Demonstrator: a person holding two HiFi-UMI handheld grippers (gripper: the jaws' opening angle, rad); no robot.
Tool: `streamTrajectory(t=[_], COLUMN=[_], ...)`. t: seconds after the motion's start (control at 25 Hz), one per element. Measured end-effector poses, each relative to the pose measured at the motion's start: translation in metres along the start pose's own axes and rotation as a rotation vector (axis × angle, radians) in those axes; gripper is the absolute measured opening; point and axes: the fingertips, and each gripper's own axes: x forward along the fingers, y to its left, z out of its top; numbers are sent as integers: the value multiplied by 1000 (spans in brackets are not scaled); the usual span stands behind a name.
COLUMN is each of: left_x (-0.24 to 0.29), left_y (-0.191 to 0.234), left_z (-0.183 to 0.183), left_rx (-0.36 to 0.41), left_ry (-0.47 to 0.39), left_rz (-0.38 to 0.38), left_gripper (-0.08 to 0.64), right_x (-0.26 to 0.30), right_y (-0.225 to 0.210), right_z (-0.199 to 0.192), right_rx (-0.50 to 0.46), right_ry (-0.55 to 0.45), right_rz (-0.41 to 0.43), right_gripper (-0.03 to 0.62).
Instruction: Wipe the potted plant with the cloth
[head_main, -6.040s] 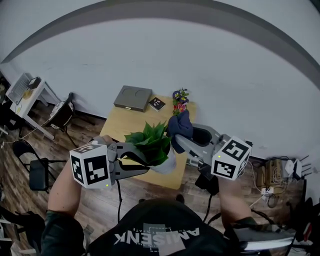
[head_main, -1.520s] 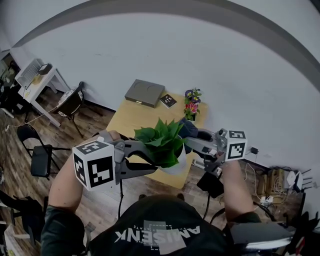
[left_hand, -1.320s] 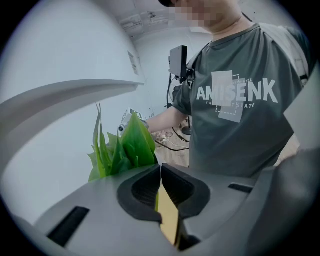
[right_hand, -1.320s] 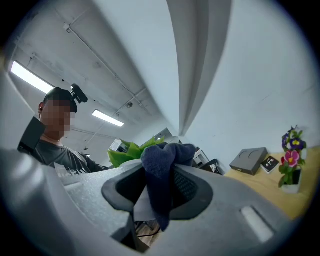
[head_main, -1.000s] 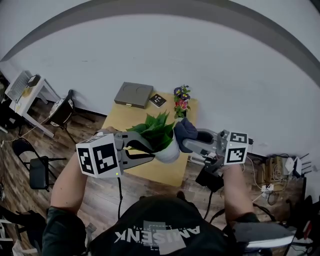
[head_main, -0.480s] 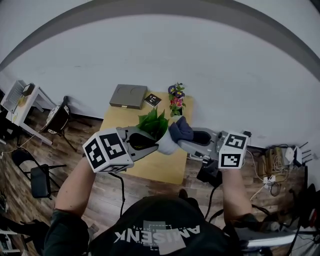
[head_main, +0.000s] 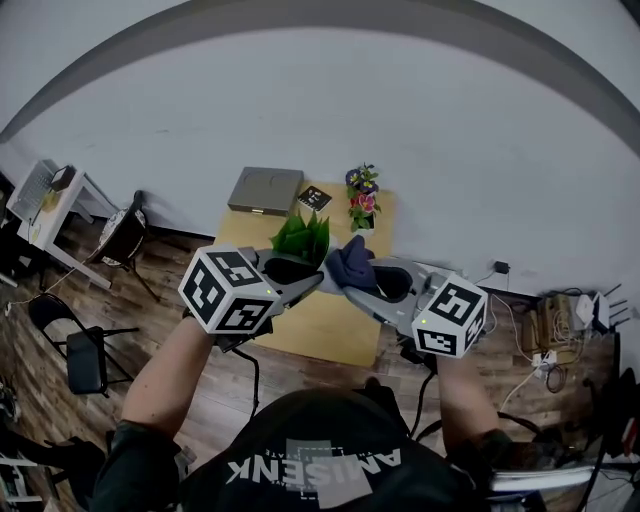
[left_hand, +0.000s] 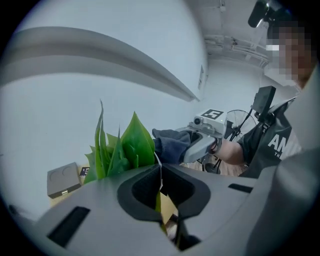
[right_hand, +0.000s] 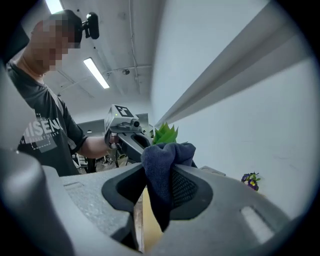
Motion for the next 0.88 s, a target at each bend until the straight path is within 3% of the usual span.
streamTrajectory(t=[0.28, 0.88], left_x=[-18, -58], left_y=[17, 25], left_z=[-10, -36], left_rx=[-113, -192], left_ry=[-38, -88], left_rz=[64, 133], left_gripper=[8, 6], right_x=[36, 111], right_y=[28, 79], right_z=[-13, -62], right_rx=[-83, -148], right_ry=[63, 178], right_rz=[-22, 64], right_gripper=[132, 132])
